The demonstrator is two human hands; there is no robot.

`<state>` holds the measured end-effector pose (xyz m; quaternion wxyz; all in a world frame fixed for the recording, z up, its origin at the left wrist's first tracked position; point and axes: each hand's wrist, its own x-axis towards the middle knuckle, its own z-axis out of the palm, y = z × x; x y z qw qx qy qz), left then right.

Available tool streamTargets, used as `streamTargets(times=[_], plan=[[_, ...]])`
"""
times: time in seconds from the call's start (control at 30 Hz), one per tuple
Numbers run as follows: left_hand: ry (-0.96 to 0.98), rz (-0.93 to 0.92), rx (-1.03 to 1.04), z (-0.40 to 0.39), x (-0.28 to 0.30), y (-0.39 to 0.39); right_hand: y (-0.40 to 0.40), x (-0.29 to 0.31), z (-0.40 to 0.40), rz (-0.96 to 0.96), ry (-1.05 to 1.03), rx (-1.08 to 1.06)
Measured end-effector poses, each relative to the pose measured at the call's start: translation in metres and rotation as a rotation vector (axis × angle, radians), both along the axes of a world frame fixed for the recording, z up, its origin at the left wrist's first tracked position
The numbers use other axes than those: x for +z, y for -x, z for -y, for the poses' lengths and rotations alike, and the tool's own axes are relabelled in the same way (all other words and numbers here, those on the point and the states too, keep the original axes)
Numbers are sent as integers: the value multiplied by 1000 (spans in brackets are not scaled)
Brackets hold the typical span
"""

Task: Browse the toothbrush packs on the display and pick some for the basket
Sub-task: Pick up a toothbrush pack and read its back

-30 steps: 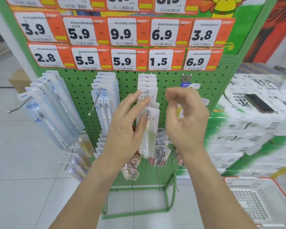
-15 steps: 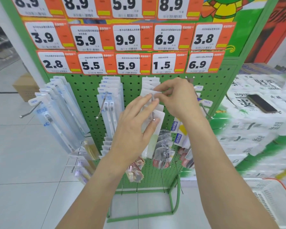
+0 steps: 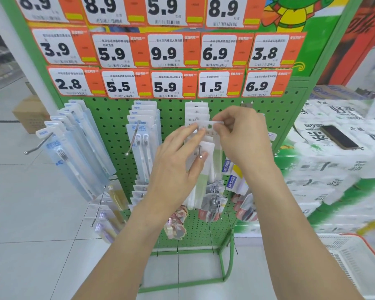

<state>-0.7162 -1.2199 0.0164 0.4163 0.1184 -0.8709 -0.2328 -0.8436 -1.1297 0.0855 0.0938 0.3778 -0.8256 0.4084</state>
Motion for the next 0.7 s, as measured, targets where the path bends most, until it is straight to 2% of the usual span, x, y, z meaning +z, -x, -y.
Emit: streamTargets(times=[0.37, 0.6, 0.7], plan=[[-22, -29, 34, -1, -4, 5, -30, -15, -32, -158, 283, -69], [-59, -11, 13, -8, 1, -3, -36, -44, -67, -335, 534, -13], [-79, -108, 46, -23, 4, -15, -39, -56, -84, -344, 575, -8]])
